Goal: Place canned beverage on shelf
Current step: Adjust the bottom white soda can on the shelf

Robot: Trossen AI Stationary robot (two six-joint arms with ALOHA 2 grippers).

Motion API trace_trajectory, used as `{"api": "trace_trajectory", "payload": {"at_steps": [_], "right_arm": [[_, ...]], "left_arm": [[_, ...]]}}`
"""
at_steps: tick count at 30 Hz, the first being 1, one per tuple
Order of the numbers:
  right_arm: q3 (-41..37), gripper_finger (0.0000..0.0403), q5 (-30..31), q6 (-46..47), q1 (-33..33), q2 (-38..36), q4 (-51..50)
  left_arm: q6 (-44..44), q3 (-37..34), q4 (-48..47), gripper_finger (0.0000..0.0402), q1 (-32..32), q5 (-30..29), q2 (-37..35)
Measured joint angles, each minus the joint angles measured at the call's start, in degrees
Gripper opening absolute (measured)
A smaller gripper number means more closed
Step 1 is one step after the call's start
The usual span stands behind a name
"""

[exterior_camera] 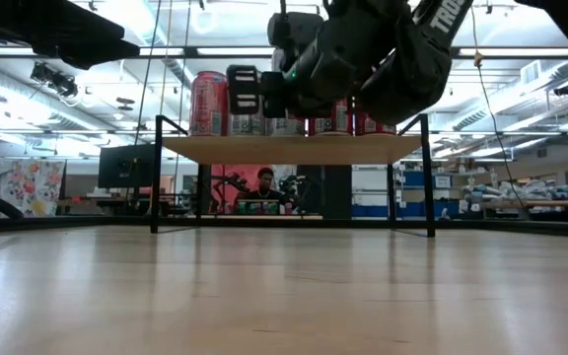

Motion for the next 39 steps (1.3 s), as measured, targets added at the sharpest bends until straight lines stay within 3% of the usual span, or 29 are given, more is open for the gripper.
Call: {"api": "trace_trajectory", "payload": {"at_steps": [6, 24, 31, 35, 39], "right_arm": [[0.00, 0.0118, -0.75, 0.14, -1.63, 0.00, -0.07], [0.00, 0.0118, 5.50, 0.19, -4.24, 0.00, 0.39], [0.48, 0.0118, 2.80, -0.09, -2.51, 0.00, 2.52], [0.50, 0.0118, -3.11, -0.12, -1.97, -0.04, 2.51], [0.52, 0.0118, -3.65, 0.14, -3.09, -0.04, 1.69]], "left_arm": [[0.02, 0.00, -0.02, 0.0362, 0.00, 0.00, -0.01], [0.00, 0.00, -0.04, 0.0362, 0.00, 0.00, -0.01], [-0.02, 0.00, -0.04, 0.0362, 0.00, 0.00, 0.01], [-0.02, 0.00, -0.02, 0.0362, 0.00, 0.00, -0.01], [-0.09, 0.00, -0.02, 0.0362, 0.00, 0.00, -0.01]]}}
